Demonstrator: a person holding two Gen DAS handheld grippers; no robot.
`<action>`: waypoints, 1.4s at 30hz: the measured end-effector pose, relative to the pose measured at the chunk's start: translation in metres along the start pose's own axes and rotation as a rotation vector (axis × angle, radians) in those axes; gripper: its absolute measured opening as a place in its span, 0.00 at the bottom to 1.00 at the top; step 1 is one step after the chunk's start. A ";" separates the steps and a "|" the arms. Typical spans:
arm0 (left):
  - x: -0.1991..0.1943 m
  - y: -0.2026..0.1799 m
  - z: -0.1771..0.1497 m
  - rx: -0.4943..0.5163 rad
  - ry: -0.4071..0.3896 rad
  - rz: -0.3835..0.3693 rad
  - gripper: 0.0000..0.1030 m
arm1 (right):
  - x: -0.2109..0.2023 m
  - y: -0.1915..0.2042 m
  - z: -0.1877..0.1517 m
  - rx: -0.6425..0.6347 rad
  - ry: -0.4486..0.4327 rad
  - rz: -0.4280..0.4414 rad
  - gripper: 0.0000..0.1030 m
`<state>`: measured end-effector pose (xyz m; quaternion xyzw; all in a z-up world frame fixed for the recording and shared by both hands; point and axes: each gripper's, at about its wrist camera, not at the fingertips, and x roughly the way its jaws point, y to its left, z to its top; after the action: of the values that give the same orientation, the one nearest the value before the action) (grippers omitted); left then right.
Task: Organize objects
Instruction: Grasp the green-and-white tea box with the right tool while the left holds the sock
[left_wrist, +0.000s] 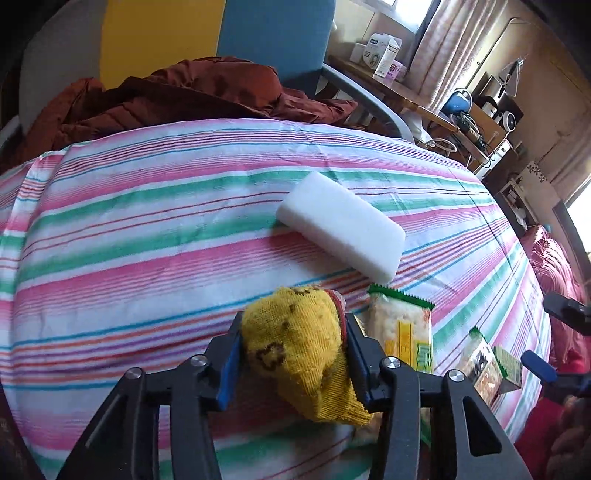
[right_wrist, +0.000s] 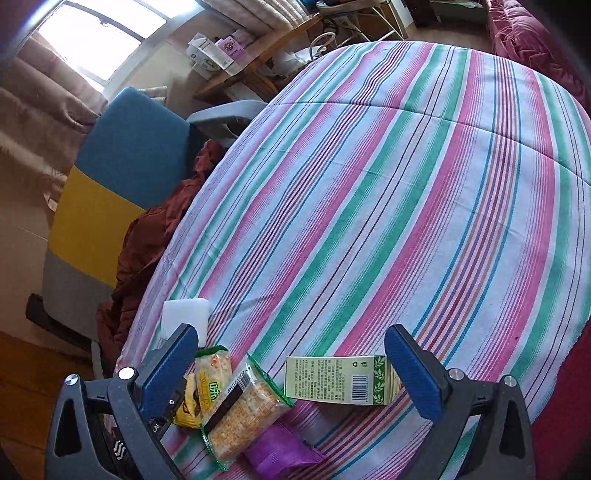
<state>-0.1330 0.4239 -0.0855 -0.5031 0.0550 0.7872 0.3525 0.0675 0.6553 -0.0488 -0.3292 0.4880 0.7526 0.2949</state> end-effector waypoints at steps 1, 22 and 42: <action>-0.004 0.001 -0.005 0.000 -0.003 0.002 0.47 | 0.002 0.002 -0.001 -0.015 0.009 -0.013 1.00; -0.065 0.012 -0.100 0.069 -0.053 0.018 0.49 | 0.022 -0.006 -0.007 -0.077 0.076 -0.271 0.93; -0.064 0.012 -0.106 0.096 -0.102 0.007 0.50 | 0.016 0.002 -0.005 -0.149 0.068 -0.226 0.74</action>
<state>-0.0450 0.3362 -0.0876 -0.4445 0.0763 0.8095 0.3760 0.0573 0.6519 -0.0624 -0.4283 0.4003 0.7373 0.3357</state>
